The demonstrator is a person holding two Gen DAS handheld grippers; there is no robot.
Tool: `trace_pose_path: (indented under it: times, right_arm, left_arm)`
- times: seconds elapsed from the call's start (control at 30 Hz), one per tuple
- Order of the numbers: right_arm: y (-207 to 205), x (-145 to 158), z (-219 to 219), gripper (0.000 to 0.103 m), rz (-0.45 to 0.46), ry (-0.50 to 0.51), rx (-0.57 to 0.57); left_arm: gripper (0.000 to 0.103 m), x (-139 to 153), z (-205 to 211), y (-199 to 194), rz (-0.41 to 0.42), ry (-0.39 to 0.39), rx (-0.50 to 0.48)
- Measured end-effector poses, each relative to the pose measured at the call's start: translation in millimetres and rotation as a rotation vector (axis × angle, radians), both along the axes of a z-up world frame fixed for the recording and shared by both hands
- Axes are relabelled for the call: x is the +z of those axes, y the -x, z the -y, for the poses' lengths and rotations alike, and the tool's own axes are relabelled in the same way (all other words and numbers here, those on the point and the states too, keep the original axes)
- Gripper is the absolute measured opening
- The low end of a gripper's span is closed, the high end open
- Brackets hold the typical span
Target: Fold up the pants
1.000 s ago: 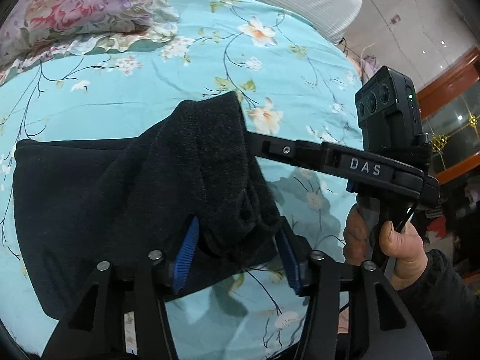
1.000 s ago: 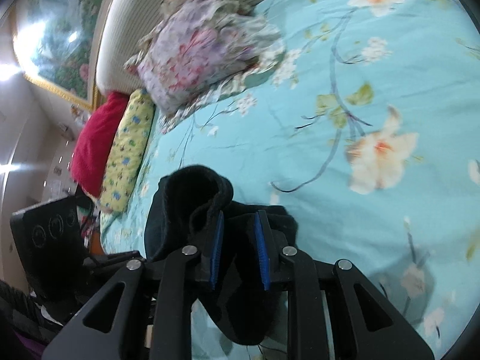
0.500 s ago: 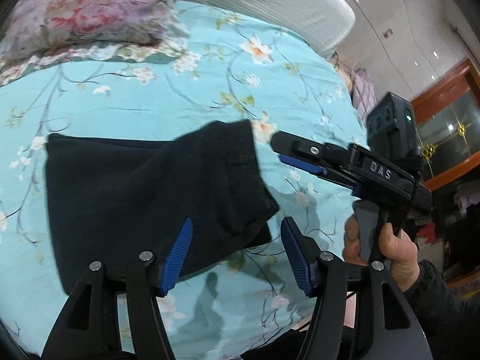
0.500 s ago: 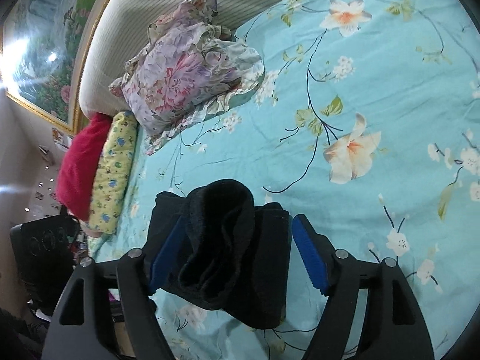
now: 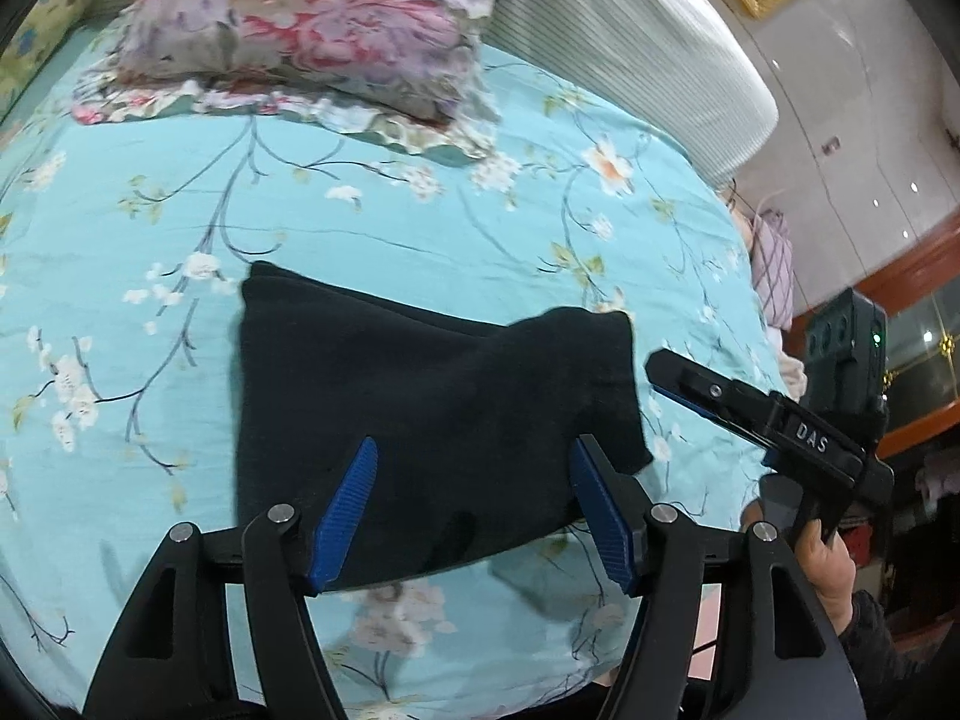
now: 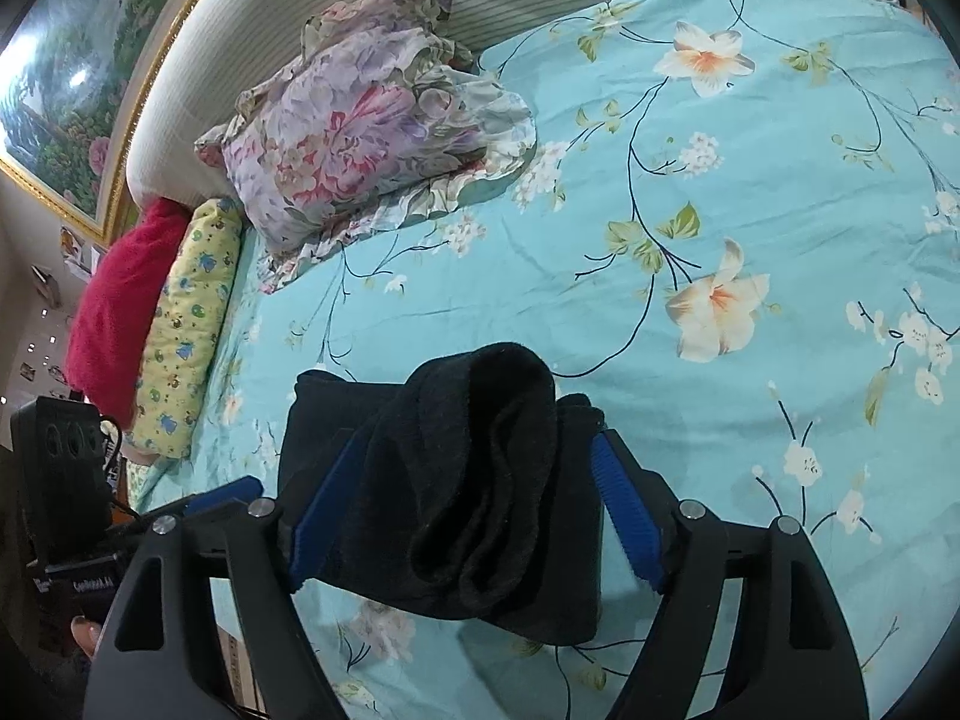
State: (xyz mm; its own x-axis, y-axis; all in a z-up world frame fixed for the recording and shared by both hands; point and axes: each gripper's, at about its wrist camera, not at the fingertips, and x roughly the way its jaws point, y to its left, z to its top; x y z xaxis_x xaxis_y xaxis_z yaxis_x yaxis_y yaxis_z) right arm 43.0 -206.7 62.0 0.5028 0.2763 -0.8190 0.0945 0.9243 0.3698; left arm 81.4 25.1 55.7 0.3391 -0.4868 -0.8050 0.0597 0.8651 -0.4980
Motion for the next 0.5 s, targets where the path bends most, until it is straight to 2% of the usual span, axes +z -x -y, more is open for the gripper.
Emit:
trace_pose_path:
  times: [0.1,0.3,0.5]
  right_arm:
    - [-1,-1,-3,0.085,-0.012,0.014,-0.011]
    - [-3,-7,-3,0.086,-0.026,0.011,-0.051]
    - [-5,-24,-6,0.086,-0.049,0.015,-0.066]
  left_arm:
    - [0.069,-3,-11,-1,-0.013,-0.003,0.029]
    - [0.072,-8,-26,-1,-0.033,-0.027,0.056]
    - [0.075,-24,-36,-8,-0.093,-0.051,0.063]
